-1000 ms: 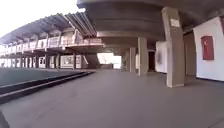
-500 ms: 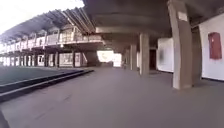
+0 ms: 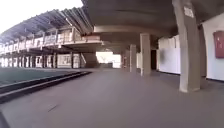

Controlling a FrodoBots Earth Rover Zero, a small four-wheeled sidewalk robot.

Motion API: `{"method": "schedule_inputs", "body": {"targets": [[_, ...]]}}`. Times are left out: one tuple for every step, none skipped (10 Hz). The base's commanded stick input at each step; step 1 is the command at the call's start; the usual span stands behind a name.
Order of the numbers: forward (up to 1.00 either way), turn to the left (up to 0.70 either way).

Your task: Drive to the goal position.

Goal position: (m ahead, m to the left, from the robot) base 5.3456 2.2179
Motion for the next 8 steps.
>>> {"method": "schedule_inputs", "body": {"targets": [[0.70, 0.00], [0.70, 0.00], [0.70, 0.00], [0.70, 0.00], [0.70, 0.00], [0.70, 0.00], [0.70, 0.00], [0.70, 0.00]]}}
